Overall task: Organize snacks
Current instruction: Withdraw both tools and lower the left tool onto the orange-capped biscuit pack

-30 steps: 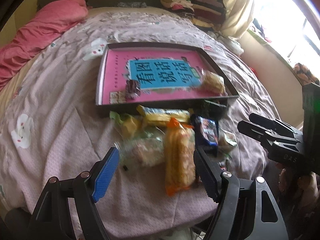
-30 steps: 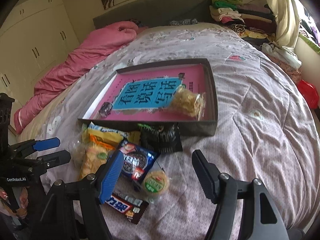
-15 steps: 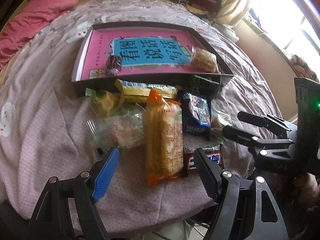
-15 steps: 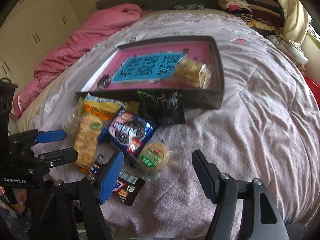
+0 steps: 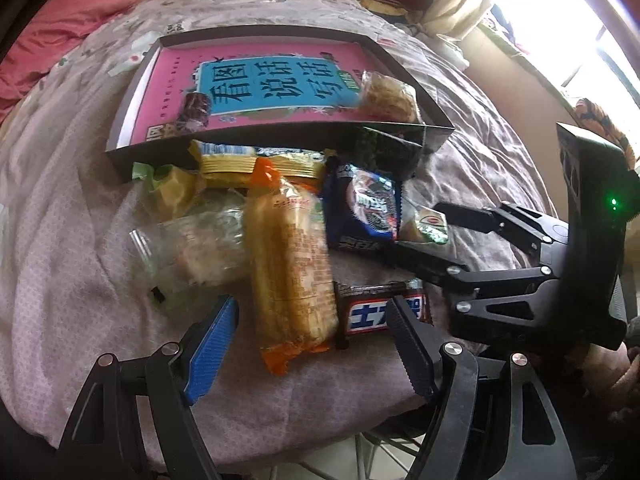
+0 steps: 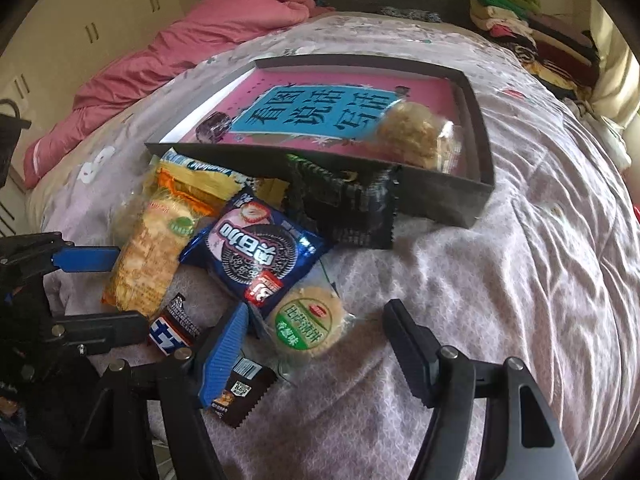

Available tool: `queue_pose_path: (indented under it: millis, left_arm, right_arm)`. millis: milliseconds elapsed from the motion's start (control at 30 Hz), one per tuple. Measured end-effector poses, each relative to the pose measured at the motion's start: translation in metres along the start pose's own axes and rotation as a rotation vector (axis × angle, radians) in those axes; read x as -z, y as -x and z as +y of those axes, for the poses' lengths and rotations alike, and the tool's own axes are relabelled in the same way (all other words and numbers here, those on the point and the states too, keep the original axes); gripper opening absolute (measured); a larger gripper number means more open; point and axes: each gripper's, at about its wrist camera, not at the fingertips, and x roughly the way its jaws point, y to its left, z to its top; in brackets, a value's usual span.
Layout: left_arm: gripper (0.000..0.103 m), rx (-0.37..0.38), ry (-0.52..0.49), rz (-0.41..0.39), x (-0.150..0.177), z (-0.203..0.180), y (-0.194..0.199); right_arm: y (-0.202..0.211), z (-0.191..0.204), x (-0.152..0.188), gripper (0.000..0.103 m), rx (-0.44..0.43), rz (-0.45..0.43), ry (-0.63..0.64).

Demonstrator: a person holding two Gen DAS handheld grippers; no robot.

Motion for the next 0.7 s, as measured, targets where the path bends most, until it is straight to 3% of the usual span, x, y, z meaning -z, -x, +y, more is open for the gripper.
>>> queue_pose_path:
  millis: [367, 433, 700]
  left_arm:
    - [0.049, 0.038, 0.061, 0.031, -0.009, 0.006, -0.019]
    - [0.043, 0.048, 0.075, 0.029, -0.012, 0.008, -0.021]
    - [0.023, 0.053, 0.082, 0.035, -0.018, 0.008, -0.028]
  right_arm:
    - [0.002, 0.002, 0.002, 0.052, -0.003, 0.004, 0.026]
    - [0.003, 0.001, 0.003, 0.039, -0.004, -0.001, 0.021]
    - [0.005, -0.006, 0.005, 0.041, -0.018, 0.004, -0.009]
